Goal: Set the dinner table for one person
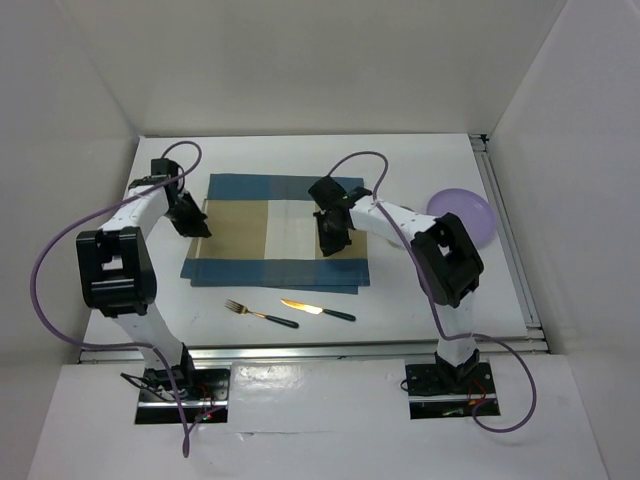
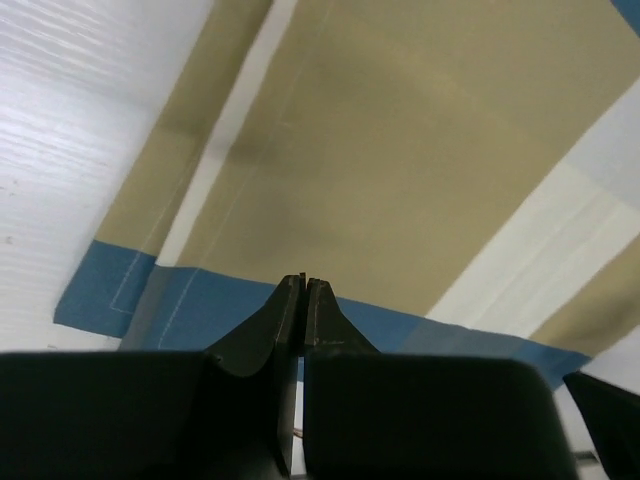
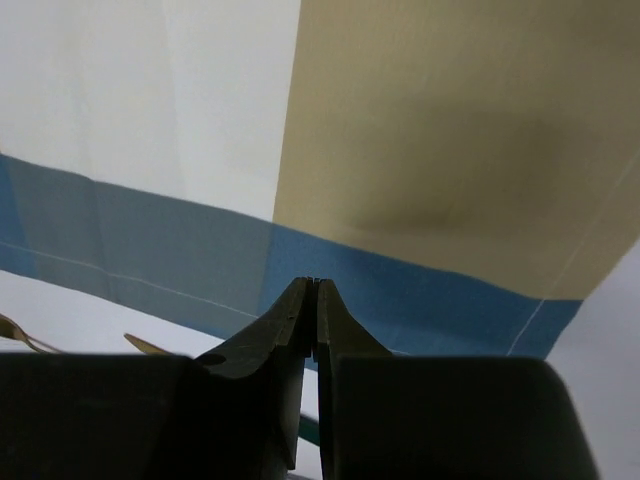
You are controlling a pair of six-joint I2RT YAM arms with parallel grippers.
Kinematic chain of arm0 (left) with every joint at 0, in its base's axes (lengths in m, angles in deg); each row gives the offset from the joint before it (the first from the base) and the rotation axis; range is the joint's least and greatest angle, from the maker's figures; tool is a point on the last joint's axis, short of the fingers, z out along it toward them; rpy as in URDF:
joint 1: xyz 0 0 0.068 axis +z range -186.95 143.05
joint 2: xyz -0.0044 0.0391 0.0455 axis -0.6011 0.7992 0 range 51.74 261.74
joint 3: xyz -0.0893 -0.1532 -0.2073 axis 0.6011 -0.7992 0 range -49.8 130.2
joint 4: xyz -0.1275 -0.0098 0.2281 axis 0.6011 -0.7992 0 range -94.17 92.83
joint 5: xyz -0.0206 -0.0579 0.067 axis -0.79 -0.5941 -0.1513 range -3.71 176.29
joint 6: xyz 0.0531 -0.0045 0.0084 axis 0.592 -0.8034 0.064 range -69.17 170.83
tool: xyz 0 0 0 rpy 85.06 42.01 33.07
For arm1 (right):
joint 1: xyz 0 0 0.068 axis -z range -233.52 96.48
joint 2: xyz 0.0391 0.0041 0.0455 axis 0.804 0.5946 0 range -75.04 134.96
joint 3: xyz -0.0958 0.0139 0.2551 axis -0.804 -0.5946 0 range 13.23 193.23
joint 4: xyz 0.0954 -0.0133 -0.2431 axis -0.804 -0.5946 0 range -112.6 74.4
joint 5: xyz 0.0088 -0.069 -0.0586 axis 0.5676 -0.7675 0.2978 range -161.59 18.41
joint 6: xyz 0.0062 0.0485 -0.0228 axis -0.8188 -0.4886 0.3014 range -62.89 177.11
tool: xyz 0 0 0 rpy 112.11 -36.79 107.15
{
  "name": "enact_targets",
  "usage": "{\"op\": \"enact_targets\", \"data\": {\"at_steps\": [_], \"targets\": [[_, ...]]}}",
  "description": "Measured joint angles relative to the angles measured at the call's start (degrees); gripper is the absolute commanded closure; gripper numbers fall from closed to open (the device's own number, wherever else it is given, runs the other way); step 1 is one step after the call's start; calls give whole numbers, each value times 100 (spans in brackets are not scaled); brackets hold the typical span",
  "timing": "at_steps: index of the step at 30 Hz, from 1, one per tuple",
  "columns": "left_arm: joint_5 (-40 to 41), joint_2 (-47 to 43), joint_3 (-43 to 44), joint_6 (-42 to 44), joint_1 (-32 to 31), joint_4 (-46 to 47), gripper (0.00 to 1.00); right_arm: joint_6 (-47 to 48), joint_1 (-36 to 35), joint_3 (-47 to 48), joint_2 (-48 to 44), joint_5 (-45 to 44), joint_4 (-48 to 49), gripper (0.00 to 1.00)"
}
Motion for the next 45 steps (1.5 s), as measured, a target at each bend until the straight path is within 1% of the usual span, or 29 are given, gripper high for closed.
{"op": "enact_targets", "data": {"at_steps": [5,9,14,18,20,24,31,37,45], "targets": [[245,133,-52,-4,7,103,89,-111,-44,-365,83,79,111,88],[323,345,-337,-11,0,269,89,-195,-17,-535,238,-26,245,88],[319,369,-743,-26,-2,271,85,-267,111,-588,236,-72,326,89],[201,369,-758,-37,-76,330,83,-297,389,-616,227,-39,459,89],[177,393,-737,-37,-195,337,83,-295,531,-616,227,-105,501,92],[184,514,-562,-37,-490,326,83,-302,723,-684,195,-260,555,92],[210,579,-474,-79,-815,328,85,-389,743,-1294,-190,-446,1001,92],[264,579,-474,-160,-839,319,85,-446,743,-1412,-264,-479,1097,92],[284,577,-481,-173,-844,308,85,-649,743,-2000,-651,-463,1405,92]]}}
